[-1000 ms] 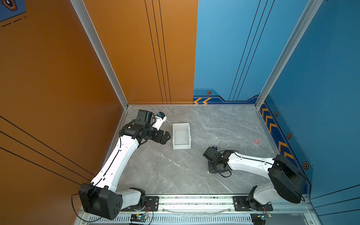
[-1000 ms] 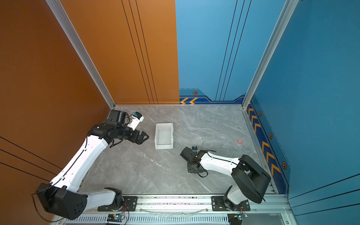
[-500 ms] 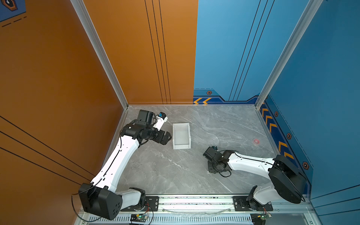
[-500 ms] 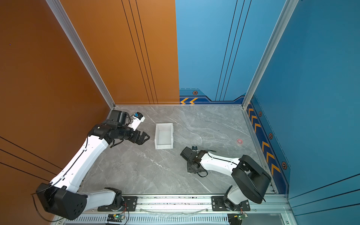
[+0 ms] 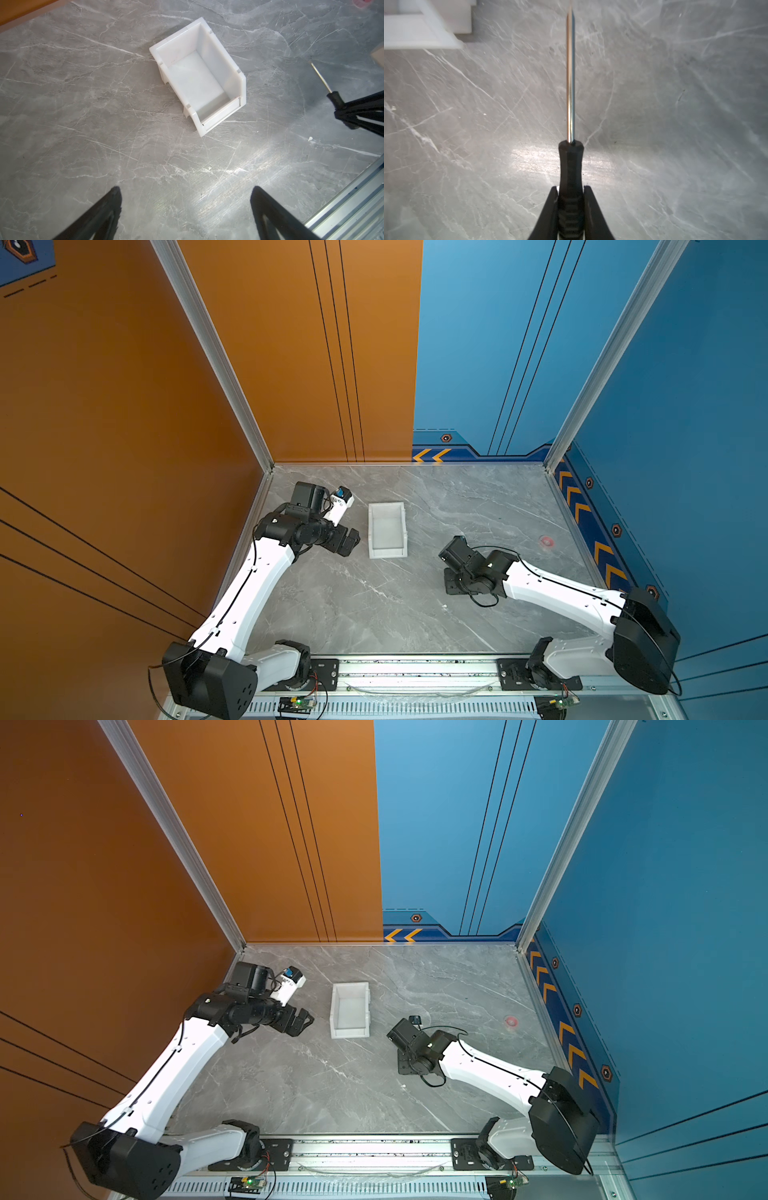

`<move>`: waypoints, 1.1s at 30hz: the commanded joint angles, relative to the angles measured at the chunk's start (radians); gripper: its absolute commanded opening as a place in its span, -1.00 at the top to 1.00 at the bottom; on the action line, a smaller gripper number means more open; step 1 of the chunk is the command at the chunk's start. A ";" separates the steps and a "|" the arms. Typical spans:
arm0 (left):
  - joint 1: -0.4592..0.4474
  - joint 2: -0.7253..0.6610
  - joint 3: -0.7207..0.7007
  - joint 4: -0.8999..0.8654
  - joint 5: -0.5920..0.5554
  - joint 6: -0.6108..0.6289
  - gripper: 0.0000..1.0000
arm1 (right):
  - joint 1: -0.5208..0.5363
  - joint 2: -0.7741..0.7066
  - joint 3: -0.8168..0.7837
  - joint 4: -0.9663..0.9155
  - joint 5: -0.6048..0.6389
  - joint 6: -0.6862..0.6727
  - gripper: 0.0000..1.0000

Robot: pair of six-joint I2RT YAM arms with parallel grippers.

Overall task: Put the screwdriver in the bin
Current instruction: Pick up the screwdriver from the bottom-center of the table, then place the screwdriver into the bin.

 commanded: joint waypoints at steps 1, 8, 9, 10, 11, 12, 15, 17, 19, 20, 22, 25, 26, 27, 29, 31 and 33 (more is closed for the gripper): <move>0.005 -0.033 -0.043 -0.016 -0.048 0.047 -0.96 | -0.016 0.009 0.100 -0.079 0.047 -0.069 0.70; 0.027 -0.080 -0.110 0.007 -0.090 0.052 -0.96 | -0.023 0.177 0.353 -0.117 0.032 -0.163 0.69; 0.031 -0.078 -0.110 0.012 -0.094 0.049 -0.96 | -0.024 0.203 0.389 -0.118 0.027 -0.173 0.69; 0.040 -0.073 -0.105 0.013 -0.101 0.041 -0.96 | -0.022 0.236 0.434 -0.118 0.022 -0.184 0.69; 0.050 -0.068 -0.098 0.013 -0.106 0.031 -0.96 | -0.019 0.269 0.480 -0.118 0.015 -0.195 0.69; 0.060 -0.063 -0.092 0.012 -0.103 0.022 -0.96 | -0.016 0.297 0.513 -0.118 0.011 -0.203 0.69; 0.093 -0.056 -0.081 0.013 -0.084 0.009 -0.96 | -0.004 0.390 0.630 -0.118 -0.006 -0.225 0.69; 0.103 -0.056 -0.074 0.012 -0.077 0.005 -0.96 | 0.004 0.459 0.705 -0.119 -0.028 -0.237 0.69; 0.108 -0.058 -0.067 0.012 -0.070 0.004 -0.96 | 0.013 0.523 0.773 -0.119 -0.041 -0.245 0.69; 0.110 -0.059 -0.064 0.012 -0.067 0.003 -0.96 | 0.015 0.552 0.800 -0.120 -0.052 -0.247 0.69; 0.112 -0.059 -0.059 0.012 -0.059 0.001 -0.96 | 0.019 0.605 0.848 -0.120 -0.065 -0.250 0.69; 0.113 -0.056 -0.053 0.012 -0.048 -0.004 -0.96 | 0.025 0.670 0.923 -0.117 -0.074 -0.254 0.69; 0.114 -0.055 -0.050 0.011 -0.043 -0.008 -0.96 | 0.025 0.690 0.942 -0.118 -0.077 -0.253 0.69; 0.113 -0.054 -0.048 0.012 -0.040 -0.011 -0.96 | 0.027 0.706 0.957 -0.118 -0.079 -0.254 0.69; 0.114 -0.057 -0.045 0.012 -0.033 -0.015 -0.96 | 0.030 0.743 0.980 -0.118 -0.078 -0.255 0.69; 0.114 -0.057 -0.042 0.009 -0.030 -0.018 -0.96 | 0.029 0.769 0.991 -0.120 -0.077 -0.256 0.69; 0.115 -0.061 -0.040 0.010 -0.027 -0.018 -0.96 | 0.028 0.784 0.992 -0.118 -0.073 -0.260 0.69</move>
